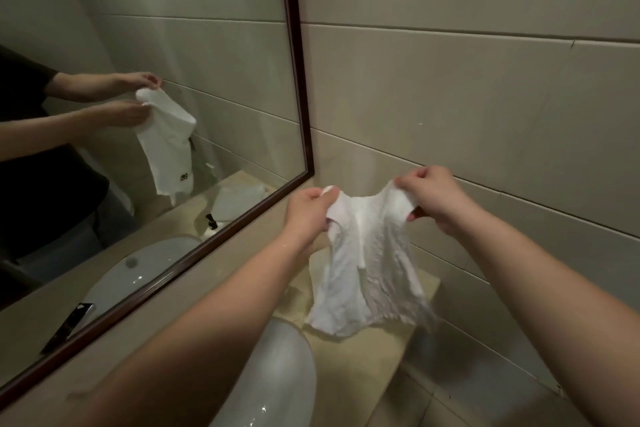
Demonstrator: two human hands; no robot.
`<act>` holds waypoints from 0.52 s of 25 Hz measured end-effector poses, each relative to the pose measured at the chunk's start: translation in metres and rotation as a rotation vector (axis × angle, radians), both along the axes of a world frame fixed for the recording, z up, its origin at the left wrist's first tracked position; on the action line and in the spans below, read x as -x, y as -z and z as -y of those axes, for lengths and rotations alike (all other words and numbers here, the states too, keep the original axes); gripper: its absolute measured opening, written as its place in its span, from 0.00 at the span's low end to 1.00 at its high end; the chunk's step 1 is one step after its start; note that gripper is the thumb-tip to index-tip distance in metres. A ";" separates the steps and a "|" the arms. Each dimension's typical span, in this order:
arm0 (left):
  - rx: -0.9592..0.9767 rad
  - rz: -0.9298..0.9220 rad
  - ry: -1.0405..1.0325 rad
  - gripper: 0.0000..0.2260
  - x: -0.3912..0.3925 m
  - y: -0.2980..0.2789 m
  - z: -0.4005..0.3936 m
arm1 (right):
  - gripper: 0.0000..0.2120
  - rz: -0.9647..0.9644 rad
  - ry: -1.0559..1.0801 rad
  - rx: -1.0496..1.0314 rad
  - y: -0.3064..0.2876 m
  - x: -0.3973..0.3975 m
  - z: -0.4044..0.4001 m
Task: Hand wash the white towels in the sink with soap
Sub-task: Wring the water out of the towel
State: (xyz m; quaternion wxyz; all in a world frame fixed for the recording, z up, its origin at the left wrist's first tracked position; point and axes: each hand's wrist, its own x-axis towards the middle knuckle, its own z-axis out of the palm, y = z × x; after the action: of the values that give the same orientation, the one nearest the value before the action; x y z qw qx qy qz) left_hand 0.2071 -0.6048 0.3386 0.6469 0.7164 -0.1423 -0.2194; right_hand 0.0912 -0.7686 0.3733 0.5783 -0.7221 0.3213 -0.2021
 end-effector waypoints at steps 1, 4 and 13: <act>0.049 -0.017 0.043 0.10 0.011 -0.004 0.007 | 0.07 0.024 -0.040 -0.039 -0.004 -0.003 -0.015; 0.108 0.020 0.210 0.18 0.030 -0.021 0.012 | 0.09 0.042 -0.129 -0.051 -0.015 -0.007 -0.041; 0.170 0.094 0.316 0.08 0.024 -0.029 -0.008 | 0.15 0.039 -0.327 0.035 -0.030 0.006 -0.039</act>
State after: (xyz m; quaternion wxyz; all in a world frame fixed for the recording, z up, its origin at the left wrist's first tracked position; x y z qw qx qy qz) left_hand 0.1828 -0.5965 0.3675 0.6550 0.6374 -0.3012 -0.2719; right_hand 0.0851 -0.7295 0.4033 0.5969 -0.7707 0.1848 -0.1248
